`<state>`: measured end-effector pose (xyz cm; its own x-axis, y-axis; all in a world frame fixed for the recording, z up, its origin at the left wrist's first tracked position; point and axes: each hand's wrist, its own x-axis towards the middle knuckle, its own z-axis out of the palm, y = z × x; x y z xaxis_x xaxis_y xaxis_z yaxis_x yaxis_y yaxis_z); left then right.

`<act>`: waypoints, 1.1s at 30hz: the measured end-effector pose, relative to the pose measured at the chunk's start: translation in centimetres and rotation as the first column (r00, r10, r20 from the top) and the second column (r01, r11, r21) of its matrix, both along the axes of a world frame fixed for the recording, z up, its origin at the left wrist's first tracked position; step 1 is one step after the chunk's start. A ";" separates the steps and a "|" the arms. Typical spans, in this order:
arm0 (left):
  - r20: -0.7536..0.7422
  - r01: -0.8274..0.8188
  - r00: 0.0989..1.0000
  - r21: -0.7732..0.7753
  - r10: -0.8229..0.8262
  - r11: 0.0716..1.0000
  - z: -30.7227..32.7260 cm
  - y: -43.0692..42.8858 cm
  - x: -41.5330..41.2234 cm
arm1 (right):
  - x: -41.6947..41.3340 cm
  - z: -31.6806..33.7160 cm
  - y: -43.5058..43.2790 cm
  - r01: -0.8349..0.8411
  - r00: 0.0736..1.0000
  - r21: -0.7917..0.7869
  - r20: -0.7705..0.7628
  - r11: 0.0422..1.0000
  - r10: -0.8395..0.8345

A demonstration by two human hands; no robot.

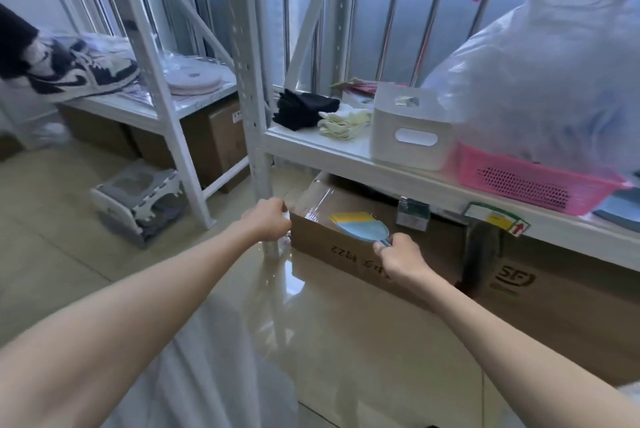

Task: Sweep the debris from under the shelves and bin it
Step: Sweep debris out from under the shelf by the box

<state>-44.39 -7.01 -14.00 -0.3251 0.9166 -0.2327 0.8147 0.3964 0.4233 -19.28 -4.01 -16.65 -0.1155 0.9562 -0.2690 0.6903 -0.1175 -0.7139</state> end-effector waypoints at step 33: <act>0.507 -0.443 0.794 0.108 0.334 0.890 -7.8 1.8 -8.5 | -15.4 -12.0 2.3 -0.132 0.975 -0.090 0.168 0.987 0.146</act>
